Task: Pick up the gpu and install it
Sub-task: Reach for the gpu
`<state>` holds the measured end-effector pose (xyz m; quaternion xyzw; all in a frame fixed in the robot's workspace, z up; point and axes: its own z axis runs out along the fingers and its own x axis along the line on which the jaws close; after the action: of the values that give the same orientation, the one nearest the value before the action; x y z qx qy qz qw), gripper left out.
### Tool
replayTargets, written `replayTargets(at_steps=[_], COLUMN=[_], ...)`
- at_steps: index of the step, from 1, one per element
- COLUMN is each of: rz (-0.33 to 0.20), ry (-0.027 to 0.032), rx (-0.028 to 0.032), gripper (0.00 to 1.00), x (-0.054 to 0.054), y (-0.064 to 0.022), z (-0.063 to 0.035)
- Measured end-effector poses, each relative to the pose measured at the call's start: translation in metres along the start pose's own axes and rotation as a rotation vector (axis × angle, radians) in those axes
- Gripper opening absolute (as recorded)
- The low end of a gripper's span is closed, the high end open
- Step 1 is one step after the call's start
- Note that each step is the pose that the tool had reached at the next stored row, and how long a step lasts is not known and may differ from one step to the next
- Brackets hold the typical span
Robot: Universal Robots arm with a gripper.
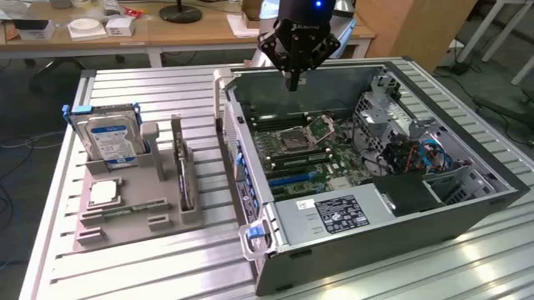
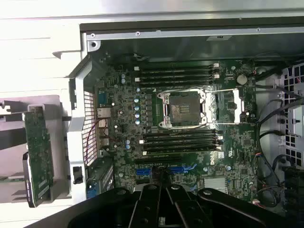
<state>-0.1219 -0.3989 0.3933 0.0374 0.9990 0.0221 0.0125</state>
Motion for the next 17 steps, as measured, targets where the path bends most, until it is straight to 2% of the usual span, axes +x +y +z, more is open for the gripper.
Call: replayTargets(at_steps=[11,17], rz=[0.000,0.000], ry=[-0.0001,0.0000], rx=[-0.0001,-0.0001], gripper=[0.10,0.10], x=[0.0001,0.0083], y=[0.0000,-0.0006], z=[0.0000,-0.0002])
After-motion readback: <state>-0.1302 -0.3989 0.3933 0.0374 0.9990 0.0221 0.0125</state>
